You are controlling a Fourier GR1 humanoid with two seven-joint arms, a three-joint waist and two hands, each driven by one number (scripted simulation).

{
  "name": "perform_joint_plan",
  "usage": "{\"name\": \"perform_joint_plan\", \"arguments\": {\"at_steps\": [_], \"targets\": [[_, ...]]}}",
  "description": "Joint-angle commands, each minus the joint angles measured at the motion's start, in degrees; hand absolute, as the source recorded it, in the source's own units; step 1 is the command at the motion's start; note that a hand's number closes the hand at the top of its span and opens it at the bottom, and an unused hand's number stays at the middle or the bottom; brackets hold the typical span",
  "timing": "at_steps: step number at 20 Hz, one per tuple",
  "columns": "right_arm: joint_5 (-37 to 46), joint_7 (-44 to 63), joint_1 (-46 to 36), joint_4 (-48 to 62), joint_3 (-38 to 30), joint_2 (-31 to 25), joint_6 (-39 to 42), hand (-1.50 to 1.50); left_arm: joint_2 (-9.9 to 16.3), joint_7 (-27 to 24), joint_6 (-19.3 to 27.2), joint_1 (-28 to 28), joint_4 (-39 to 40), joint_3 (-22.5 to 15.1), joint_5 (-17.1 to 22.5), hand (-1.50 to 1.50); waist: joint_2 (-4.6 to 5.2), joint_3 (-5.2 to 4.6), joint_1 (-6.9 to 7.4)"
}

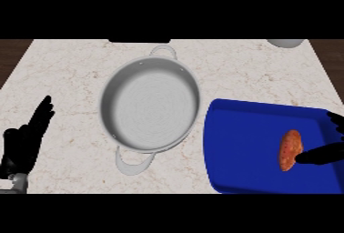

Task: Pick the sweet potato from the tray and place it in the pot

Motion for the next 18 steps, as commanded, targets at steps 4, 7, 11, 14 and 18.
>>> {"name": "perform_joint_plan", "arguments": {"at_steps": [4,7,11,14,18], "targets": [[-0.34,9.74,-8.09,7.62,3.05,0.61,6.06,-1.50,-1.39,-0.25,0.08,1.32,-0.98,0.90,-1.20,0.00,-0.15,0.01,-0.27],[1.43,5.28,-8.65,13.25,4.14,2.73,6.26,-1.50,-2.77,-3.15,-0.83,1.68,2.15,0.97,-2.11,0.00,-0.10,0.02,-0.56],[3.73,6.63,-11.52,15.90,7.23,6.91,4.78,-1.50,-3.74,-2.04,0.18,2.02,0.12,0.81,-3.93,0.00,-0.14,0.03,-0.45],[4.57,4.14,-14.00,21.94,5.08,7.15,6.03,-1.50,-3.28,-2.07,-3.06,1.11,1.38,3.01,-2.24,0.00,-0.13,0.03,-0.60],[5.22,8.33,-12.36,16.96,4.77,8.85,5.95,-1.50,-2.81,-4.48,-4.16,1.05,3.89,5.47,-3.55,0.00,-0.23,0.00,-1.03]]}}
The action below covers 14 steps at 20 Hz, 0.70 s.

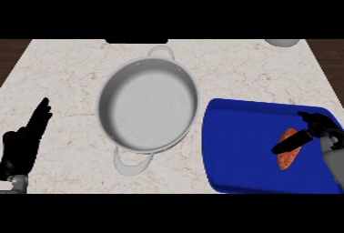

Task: Pick the sweet potato from the tray and place it in the pot

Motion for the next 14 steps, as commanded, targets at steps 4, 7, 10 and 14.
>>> {"name": "perform_joint_plan", "arguments": {"at_steps": [4,7,10,14], "targets": [[4.16,0.47,-0.90,7.42,-1.11,3.33,0.48,-1.50,-2.28,-0.91,-1.96,-1.52,3.14,1.45,-1.64,0.00,-0.01,-0.02,-0.21],[4.88,1.06,0.05,5.34,-2.49,3.41,1.87,-1.50,-3.27,-0.50,-1.46,2.94,-3.65,1.75,-3.20,0.00,-0.09,-0.01,-0.12],[5.44,-1.89,1.00,7.32,-4.02,3.30,3.71,-1.50,-3.71,0.16,-3.00,1.54,-2.01,2.96,-3.51,0.00,-0.06,-0.01,-0.24],[7.38,-3.33,-0.05,10.24,-4.49,5.93,3.45,-1.50,-3.50,-0.20,-5.38,3.84,-3.65,5.41,-2.86,0.00,-0.06,-0.01,-0.07]]}}
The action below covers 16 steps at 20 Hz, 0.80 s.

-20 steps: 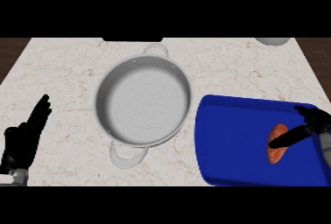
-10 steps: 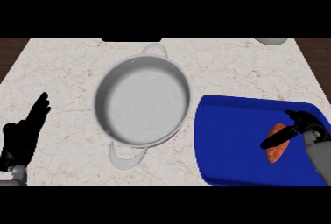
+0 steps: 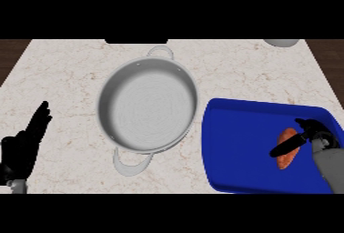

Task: Pick the sweet potato from the tray and place it in the pot

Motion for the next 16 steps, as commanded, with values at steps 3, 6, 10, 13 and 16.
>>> {"name": "perform_joint_plan", "arguments": {"at_steps": [3,6,10,13,16], "targets": [[1.88,-2.66,0.20,1.83,0.95,2.04,3.43,1.50,-0.33,4.44,-1.34,-2.66,-2.27,0.59,-1.37,0.00,0.06,0.07,-0.01],[4.69,-8.31,0.46,5.50,0.48,1.81,1.75,1.50,-1.46,-0.48,-1.79,1.42,-0.05,1.57,-1.76,0.00,0.10,0.08,0.25],[6.22,-5.63,-1.73,4.13,-1.22,2.11,2.57,1.50,-1.56,3.46,-2.73,1.76,-5.72,2.38,-2.14,0.00,0.03,0.07,0.17],[10.73,-7.91,-1.89,-7.79,13.32,10.35,3.89,1.50,-1.92,0.77,-2.39,0.59,-0.73,1.14,-2.62,0.00,-0.19,-0.13,1.67],[15.06,-10.75,-10.43,-12.32,25.12,17.91,6.63,1.50,-2.83,1.76,-3.64,-2.58,-2.27,-1.70,-2.76,0.00,-0.07,-0.30,8.90]]}}
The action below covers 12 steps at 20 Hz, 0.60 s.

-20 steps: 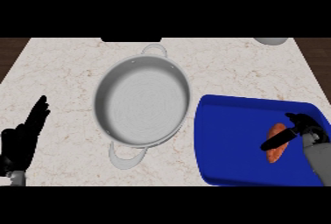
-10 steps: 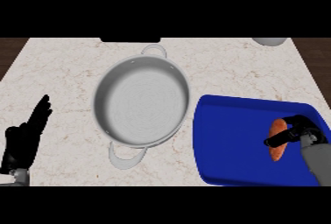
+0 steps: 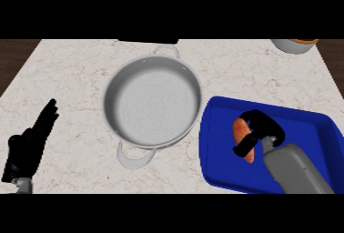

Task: Pick the sweet potato from the tray and place it in the pot

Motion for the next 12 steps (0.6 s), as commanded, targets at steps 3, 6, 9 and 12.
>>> {"name": "perform_joint_plan", "arguments": {"at_steps": [3,6,9,12], "targets": [[7.99,-2.08,-11.65,-5.37,22.00,16.45,3.40,1.50,-0.35,0.12,-1.82,-3.39,-0.22,-3.38,-1.20,0.00,0.67,0.28,7.21],[7.98,1.51,-15.73,-4.49,31.38,16.76,0.07,1.50,-0.34,1.36,-2.14,-4.84,-0.24,-3.13,-0.62,0.00,0.78,0.50,5.99],[8.71,7.53,-20.36,-5.61,38.80,16.91,-4.56,1.50,-0.92,1.85,-1.13,-5.41,2.32,-2.58,-1.02,0.00,0.60,0.41,4.19],[11.51,12.12,-25.65,-7.15,43.46,16.98,-9.38,1.50,-0.10,0.54,-1.79,-4.53,3.85,-1.98,-1.06,0.00,0.27,0.38,3.64]]}}
